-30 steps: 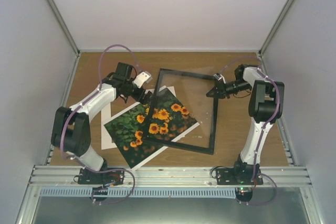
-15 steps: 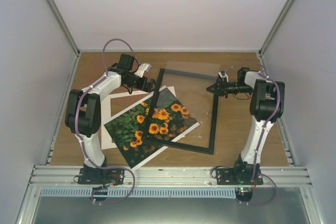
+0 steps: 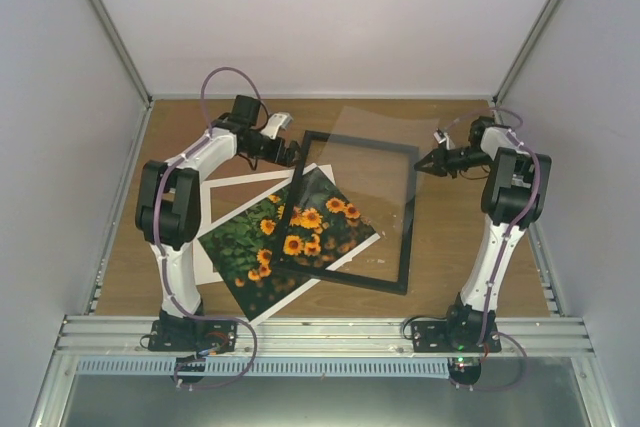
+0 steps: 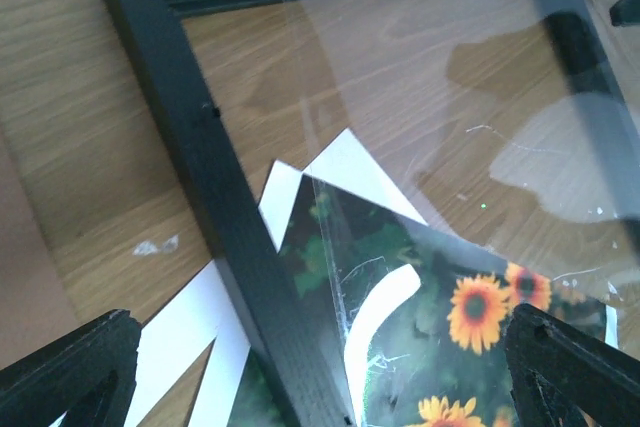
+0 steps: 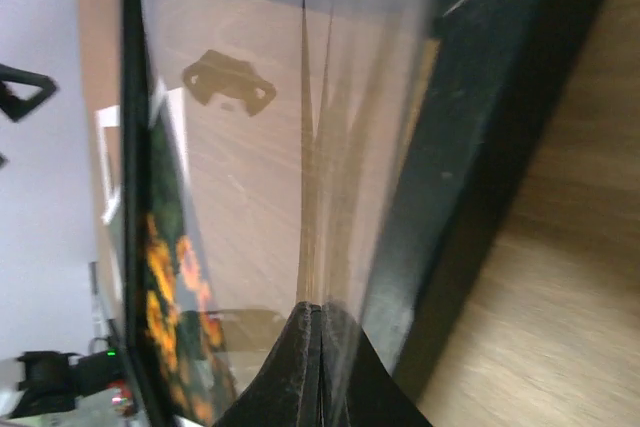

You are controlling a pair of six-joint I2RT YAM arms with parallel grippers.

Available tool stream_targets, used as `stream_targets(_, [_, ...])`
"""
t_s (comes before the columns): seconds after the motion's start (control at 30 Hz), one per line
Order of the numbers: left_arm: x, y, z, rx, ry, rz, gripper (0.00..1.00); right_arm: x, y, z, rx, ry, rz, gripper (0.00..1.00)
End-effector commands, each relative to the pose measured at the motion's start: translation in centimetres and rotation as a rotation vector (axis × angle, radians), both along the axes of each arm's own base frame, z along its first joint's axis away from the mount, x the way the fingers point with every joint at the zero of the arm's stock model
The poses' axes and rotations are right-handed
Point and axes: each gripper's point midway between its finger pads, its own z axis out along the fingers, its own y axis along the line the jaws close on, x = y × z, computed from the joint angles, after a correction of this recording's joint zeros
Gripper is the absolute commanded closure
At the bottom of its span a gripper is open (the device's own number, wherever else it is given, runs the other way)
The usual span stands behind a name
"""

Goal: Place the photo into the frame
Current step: Place the photo frame item in the photo frame.

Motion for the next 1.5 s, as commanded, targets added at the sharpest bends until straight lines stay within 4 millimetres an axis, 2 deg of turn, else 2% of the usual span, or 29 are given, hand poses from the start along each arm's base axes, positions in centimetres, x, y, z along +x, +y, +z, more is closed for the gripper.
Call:
stream_targets(0.0, [0.8,-2.5,0.9,-0.026,-0.053,-0.051,0.01,0.3,-2.3,-0.9,-0.193,-0.029,0.05,0.99])
stream_targets(0.23, [1.5,-8.6,2.9,-0.152,-0.058,-0.159,0.07,-1.0,-4.1,-3.0,-0.292,0.029,0.06,0.99])
stream_targets(0.4, [1.9,-10.9,1.0,-0.204,0.045,-0.125,0.09,-0.4,-4.6,-2.8,-0.321,0.002,0.062,1.0])
stream_targets(0.53, [2.7,-11.6,-0.6,-0.164,0.058,-0.059,0.1,-0.7,-4.2,-2.6,-0.296,-0.006,0.08,0.99])
stream_targets(0.7, [4.7,-11.3,-3.3,-0.101,0.084,0.08,0.16,-1.4,-3.9,-3.0,-0.276,0.008,0.082,0.99])
stream_targets(0.93, [5.0,-12.0,-5.2,-0.126,0.12,0.076,0.18,-1.6,-3.8,-3.4,-0.261,0.017,0.079,0.96])
stream_targets(1.1, [4.4,-13.3,-5.2,-0.205,0.162,0.034,0.25,-1.6,-3.7,-3.5,-0.231,0.015,0.073,0.91])
stream_targets(1.3, [4.0,-14.5,-4.3,-0.288,0.182,-0.009,0.37,-1.6,-3.6,-3.8,-0.179,0.027,0.055,0.88])
stream_targets(1.37, [4.1,-14.5,-3.6,-0.289,0.162,-0.014,0.43,-1.6,-3.5,-3.5,-0.164,0.018,0.056,0.88])
stream_targets(1.47, [4.1,-14.4,-2.1,-0.293,0.13,-0.028,0.63,-1.4,-3.2,-2.3,-0.146,-0.019,0.058,0.92])
